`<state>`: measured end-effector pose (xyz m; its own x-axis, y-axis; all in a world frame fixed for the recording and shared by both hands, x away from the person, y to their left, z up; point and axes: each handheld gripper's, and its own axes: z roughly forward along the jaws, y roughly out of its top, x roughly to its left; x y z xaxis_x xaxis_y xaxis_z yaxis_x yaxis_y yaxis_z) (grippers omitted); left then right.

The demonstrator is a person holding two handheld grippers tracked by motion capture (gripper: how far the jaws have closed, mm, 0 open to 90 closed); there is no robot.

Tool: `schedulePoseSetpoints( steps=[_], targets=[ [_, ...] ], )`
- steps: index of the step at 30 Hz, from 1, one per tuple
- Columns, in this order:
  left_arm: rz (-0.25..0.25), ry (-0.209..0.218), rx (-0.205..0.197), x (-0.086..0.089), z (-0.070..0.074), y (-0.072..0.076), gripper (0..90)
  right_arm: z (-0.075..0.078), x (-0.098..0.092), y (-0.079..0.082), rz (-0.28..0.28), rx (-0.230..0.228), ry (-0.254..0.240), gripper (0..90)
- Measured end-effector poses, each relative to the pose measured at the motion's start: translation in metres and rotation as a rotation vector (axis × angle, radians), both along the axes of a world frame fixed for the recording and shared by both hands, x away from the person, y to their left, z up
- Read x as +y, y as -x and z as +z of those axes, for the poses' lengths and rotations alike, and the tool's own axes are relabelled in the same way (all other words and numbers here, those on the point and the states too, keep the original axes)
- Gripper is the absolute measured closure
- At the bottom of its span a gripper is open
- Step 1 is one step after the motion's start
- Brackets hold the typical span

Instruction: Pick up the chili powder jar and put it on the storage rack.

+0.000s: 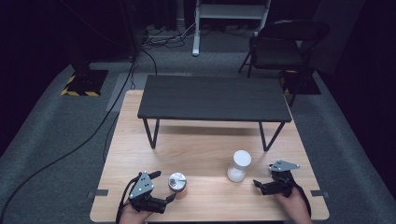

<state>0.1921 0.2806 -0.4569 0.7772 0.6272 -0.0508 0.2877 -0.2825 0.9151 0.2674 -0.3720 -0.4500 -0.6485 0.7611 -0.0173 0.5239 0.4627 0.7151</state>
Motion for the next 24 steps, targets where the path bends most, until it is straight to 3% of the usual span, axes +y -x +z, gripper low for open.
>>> schedulePoseSetpoints(
  steps=[6,13,24],
  targets=[
    [0.014,0.026,-0.072,0.0002,0.0003,0.0109,3.7,0.0000,0.0000,0.0000,0.000,0.000,0.000,0.0],
    [0.021,0.038,-0.058,0.0011,-0.0011,0.0101,3.7,0.0000,0.0000,0.0001,0.000,0.000,0.000,0.0],
    [-0.003,0.061,-0.072,-0.0039,-0.0039,0.0080,3.8,0.0001,0.0015,-0.0004,-0.002,0.001,0.000,0.0]
  ],
)
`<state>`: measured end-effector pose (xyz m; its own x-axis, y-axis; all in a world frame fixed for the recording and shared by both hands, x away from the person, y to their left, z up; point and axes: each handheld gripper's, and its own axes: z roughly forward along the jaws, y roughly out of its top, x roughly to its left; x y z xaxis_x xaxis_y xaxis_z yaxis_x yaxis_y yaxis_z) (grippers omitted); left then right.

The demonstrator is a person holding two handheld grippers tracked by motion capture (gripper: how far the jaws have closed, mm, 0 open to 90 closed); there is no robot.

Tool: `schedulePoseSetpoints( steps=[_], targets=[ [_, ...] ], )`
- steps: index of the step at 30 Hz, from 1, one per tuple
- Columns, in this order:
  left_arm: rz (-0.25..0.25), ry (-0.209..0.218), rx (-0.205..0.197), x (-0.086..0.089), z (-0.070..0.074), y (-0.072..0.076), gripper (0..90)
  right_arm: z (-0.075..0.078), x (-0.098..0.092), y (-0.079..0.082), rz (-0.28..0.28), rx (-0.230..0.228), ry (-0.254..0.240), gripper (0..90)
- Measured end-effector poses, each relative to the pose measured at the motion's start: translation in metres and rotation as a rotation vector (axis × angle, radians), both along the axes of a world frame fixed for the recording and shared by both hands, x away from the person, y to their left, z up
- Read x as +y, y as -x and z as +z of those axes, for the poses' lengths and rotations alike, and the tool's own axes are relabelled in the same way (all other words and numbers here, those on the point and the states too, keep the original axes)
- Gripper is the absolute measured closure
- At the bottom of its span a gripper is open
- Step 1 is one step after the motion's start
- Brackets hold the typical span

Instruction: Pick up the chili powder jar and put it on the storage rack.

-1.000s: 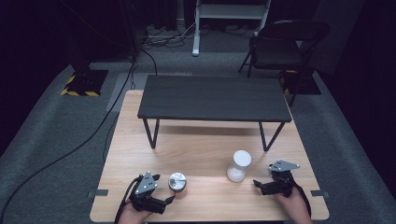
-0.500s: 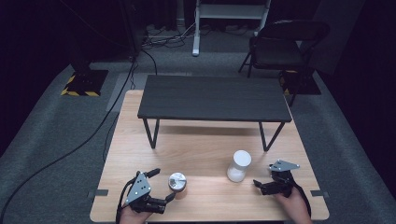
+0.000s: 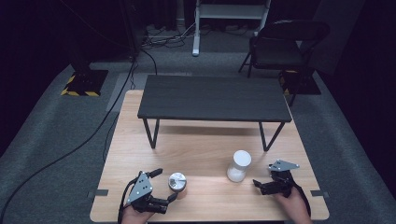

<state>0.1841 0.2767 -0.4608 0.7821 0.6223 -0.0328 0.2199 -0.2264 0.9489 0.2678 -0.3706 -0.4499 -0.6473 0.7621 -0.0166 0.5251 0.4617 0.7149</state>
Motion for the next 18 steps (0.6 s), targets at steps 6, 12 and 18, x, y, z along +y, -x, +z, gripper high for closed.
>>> schedulePoseSetpoints(
  steps=[6,12,18],
  targets=[
    [-0.007,-0.002,-0.011,-0.012,0.002,-0.003,3.9,0.000,0.000,0.000,0.000,0.000,0.000,0.0],
    [-0.026,-0.009,-0.018,-0.021,0.002,-0.007,3.9,0.000,0.000,0.000,0.000,0.000,0.000,0.0],
    [-0.030,-0.008,-0.015,-0.025,0.002,-0.011,3.7,0.000,0.000,0.000,0.000,0.000,0.000,0.0]
  ],
)
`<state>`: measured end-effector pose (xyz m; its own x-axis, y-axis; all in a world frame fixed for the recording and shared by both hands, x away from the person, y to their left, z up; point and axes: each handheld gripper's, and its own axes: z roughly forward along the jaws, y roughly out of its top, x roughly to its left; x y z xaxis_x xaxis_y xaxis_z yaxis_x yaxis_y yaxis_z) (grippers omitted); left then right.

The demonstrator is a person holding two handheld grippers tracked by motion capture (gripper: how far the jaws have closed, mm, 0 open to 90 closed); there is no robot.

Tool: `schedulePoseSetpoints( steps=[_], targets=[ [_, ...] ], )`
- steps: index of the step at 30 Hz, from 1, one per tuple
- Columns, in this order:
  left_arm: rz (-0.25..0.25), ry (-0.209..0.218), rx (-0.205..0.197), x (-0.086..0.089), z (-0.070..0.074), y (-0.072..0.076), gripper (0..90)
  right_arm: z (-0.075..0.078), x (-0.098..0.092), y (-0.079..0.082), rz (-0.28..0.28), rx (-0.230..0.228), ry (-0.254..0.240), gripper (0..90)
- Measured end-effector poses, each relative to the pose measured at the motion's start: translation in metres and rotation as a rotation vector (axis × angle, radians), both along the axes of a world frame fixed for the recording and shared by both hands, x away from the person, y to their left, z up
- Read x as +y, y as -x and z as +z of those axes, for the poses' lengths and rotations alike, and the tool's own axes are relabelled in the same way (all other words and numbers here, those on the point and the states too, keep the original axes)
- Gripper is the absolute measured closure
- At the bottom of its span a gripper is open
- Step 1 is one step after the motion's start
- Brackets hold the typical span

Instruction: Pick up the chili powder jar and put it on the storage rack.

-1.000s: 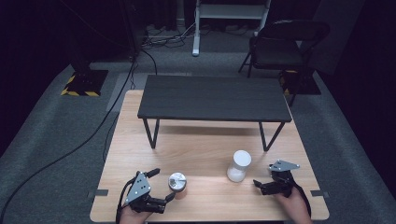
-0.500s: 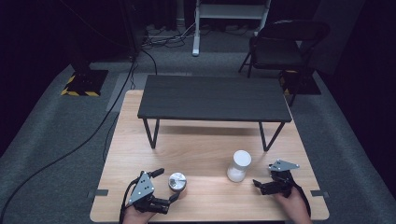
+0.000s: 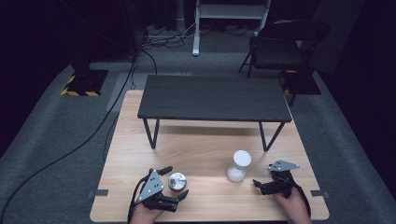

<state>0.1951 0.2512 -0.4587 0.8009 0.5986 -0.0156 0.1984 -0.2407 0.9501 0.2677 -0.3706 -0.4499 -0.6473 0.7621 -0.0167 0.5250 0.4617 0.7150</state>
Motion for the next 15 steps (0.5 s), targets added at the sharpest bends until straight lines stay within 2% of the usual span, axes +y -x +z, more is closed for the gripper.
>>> schedulePoseSetpoints(
  steps=[4,5,6,7,13,15],
  targets=[
    [-0.015,-0.013,0.040,-0.002,-0.001,-0.006,3.5,0.000,0.000,0.000,0.000,0.000,0.000,0.0],
    [-0.015,-0.013,0.040,-0.002,-0.001,-0.006,4.3,0.000,0.000,0.000,0.000,0.000,0.000,0.0],
    [-0.015,-0.025,0.075,-0.002,0.000,-0.009,5.0,0.000,0.000,0.000,0.000,0.000,0.000,0.0],
    [-0.013,-0.031,0.086,-0.002,0.000,-0.010,5.0,0.000,0.000,0.000,0.000,0.000,0.000,0.0],
    [-0.019,-0.054,0.115,-0.003,-0.002,-0.014,7.8,0.000,0.000,0.000,0.000,0.000,0.000,0.0],
    [-0.019,-0.080,0.116,-0.006,-0.001,-0.014,9.2,0.000,0.000,0.000,0.000,0.000,0.000,0.0]
  ],
)
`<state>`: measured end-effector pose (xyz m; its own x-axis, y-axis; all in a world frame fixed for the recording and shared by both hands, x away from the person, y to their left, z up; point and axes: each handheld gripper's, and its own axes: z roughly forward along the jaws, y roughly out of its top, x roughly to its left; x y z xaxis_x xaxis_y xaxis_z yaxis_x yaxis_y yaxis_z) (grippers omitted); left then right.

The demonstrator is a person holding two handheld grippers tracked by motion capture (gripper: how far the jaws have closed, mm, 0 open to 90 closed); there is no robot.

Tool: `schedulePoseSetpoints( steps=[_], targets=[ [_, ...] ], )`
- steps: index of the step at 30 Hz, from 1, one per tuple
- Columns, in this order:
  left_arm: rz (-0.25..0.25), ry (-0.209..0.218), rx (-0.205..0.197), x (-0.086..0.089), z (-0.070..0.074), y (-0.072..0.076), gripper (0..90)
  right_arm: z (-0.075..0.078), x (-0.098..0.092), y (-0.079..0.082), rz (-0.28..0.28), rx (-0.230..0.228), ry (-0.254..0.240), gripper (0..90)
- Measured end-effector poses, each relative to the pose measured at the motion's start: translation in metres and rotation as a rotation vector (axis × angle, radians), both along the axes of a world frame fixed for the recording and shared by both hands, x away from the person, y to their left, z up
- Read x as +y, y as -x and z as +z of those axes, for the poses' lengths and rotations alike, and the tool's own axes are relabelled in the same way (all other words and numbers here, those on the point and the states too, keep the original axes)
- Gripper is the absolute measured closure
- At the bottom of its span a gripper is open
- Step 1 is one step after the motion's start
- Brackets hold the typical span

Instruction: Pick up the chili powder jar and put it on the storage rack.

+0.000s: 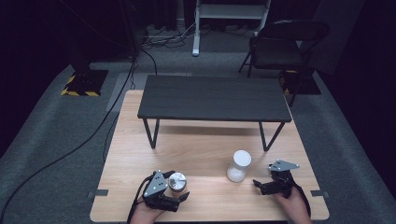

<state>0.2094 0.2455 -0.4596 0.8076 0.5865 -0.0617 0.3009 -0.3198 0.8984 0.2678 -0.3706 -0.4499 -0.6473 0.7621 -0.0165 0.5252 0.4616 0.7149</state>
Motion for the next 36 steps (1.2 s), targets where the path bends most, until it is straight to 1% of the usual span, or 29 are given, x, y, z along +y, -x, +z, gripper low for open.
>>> schedulePoseSetpoints(
  steps=[1,3,4,5,6,8,13,26,31,32,33,36],
  targets=[
    [-0.002,-0.017,0.004,-0.0022,-0.0005,-0.0011,10.5,0.0000,0.0000,0.0000,0.000,0.000,0.000,0.0],
    [0.001,-0.025,0.010,-0.0036,-0.0009,-0.0015,13.1,0.0000,0.0000,0.0000,0.000,0.000,0.000,0.0],
    [0.000,-0.042,0.018,-0.0049,-0.0015,-0.0032,15.0,0.0000,0.0000,0.0000,0.000,0.000,0.000,0.0],
    [0.000,-0.052,0.015,-0.0055,-0.0017,-0.0032,18.2,0.0000,0.0000,0.0000,0.000,0.000,0.000,0.0],
    [0.000,-0.052,0.015,-0.0055,-0.0017,-0.0032,22.3,0.0000,0.0000,0.0000,0.000,0.000,0.000,0.0],
    [0.013,-0.066,-0.009,-0.0048,-0.0023,-0.0002,30.1,0.0000,0.0000,0.0000,0.000,0.000,0.000,0.0],
    [0.020,-0.069,-0.006,-0.0056,-0.0017,0.0006,30.3,0.0000,0.0000,0.0000,0.000,0.000,0.000,0.0],
    [0.018,-0.056,-0.014,-0.0037,-0.0054,0.0013,30.4,-0.0001,0.0000,0.0001,0.000,0.000,0.000,0.0],
    [0.019,-0.064,-0.011,-0.0052,-0.0031,0.0019,30.5,0.0000,0.0000,0.0000,0.000,0.000,0.000,0.0],
    [0.019,-0.063,-0.005,-0.0054,-0.0022,0.0015,30.5,0.0000,0.0000,0.0000,0.000,0.000,0.000,0.0],
    [0.017,-0.057,0.000,-0.0051,-0.0016,0.0007,30.6,0.0000,-0.0001,-0.0001,0.000,0.000,0.000,0.0],
    [0.021,-0.044,-0.005,-0.0055,0.0016,0.0011,30.6,0.0000,-0.0001,-0.0006,0.003,0.000,0.000,0.0]
  ],
)
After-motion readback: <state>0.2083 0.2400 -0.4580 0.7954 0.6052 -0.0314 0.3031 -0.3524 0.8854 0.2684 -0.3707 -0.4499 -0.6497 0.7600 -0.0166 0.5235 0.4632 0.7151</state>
